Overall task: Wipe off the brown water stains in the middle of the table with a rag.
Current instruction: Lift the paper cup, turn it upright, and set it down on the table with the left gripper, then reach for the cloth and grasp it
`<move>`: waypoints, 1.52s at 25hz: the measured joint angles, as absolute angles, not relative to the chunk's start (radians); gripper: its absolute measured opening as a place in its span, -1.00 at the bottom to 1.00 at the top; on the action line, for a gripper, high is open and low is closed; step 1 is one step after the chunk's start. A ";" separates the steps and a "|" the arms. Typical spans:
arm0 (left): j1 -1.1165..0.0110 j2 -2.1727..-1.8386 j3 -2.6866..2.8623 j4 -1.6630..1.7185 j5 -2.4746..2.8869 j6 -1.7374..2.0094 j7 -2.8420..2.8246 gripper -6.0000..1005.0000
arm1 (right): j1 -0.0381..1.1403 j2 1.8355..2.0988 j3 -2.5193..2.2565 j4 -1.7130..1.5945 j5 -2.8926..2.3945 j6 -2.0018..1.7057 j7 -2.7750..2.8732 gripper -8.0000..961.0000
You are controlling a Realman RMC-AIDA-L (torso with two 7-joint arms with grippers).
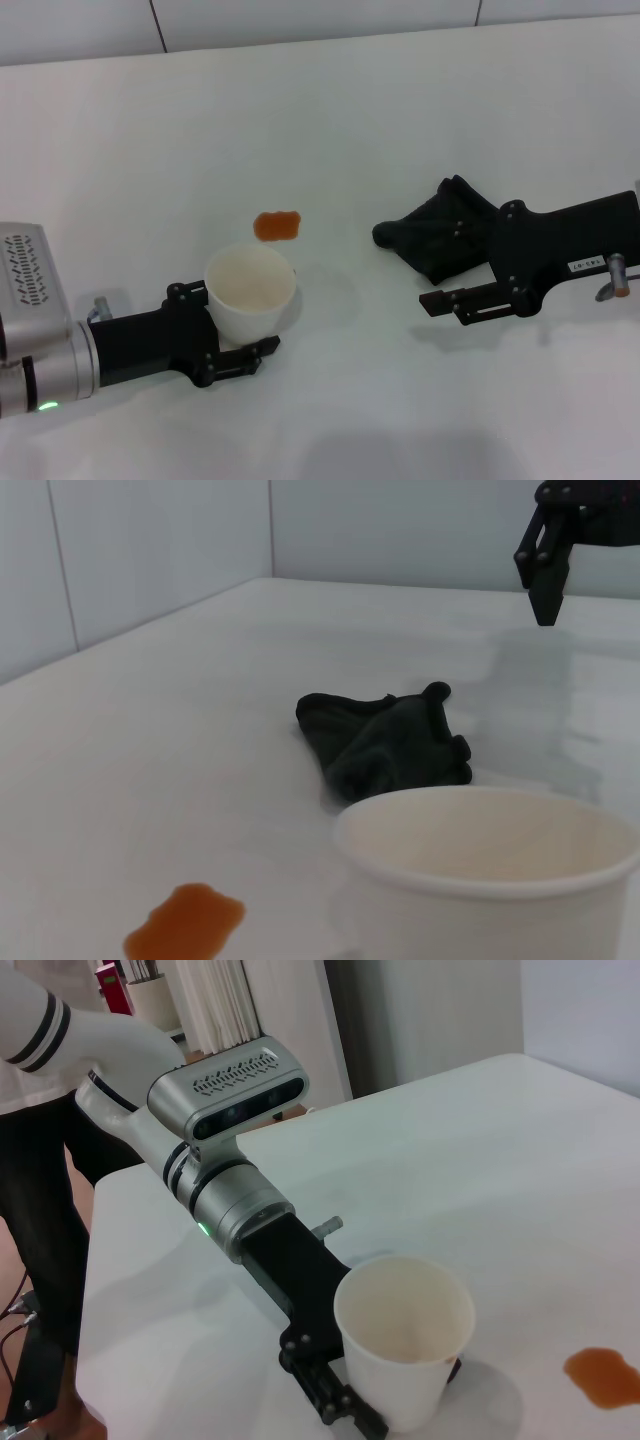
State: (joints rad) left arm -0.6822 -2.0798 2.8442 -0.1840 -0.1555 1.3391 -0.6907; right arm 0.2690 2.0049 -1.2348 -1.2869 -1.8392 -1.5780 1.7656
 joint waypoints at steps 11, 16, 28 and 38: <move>-0.683 -2.080 2.844 -0.183 -0.154 1.345 -0.690 0.75 | 0.266 2.005 -1.238 -1.287 -1.839 -1.579 1.766 0.32; -0.675 -2.078 2.844 -0.189 -0.164 1.385 -0.689 0.75 | 0.265 2.005 -1.238 -1.287 -1.839 -1.580 1.768 0.32; -0.611 -2.076 2.844 -0.252 -0.228 1.480 -0.653 0.75 | 0.269 2.005 -1.239 -1.290 -1.840 -1.580 1.776 0.32; -0.557 -2.074 2.844 -0.336 -0.242 1.645 -0.656 0.75 | 0.276 2.005 -1.235 -1.298 -1.842 -1.568 1.791 0.32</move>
